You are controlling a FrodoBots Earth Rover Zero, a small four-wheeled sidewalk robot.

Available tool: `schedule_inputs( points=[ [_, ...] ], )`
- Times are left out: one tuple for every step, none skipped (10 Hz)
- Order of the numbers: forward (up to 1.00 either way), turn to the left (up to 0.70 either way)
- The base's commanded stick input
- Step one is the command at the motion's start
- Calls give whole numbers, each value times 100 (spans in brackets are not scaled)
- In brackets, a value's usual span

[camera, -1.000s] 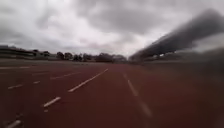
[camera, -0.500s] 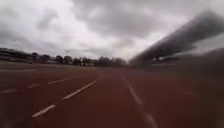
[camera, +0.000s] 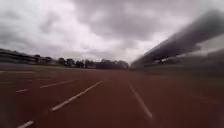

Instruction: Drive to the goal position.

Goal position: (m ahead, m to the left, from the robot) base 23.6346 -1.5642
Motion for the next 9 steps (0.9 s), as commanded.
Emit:
schedule_inputs(
  points=[
    [100, -1],
    [100, -1],
    [100, -1],
    [100, -1],
    [100, -1],
    [100, -1],
    [100, -1],
    [100, -1],
    [100, -1]
  ],
)
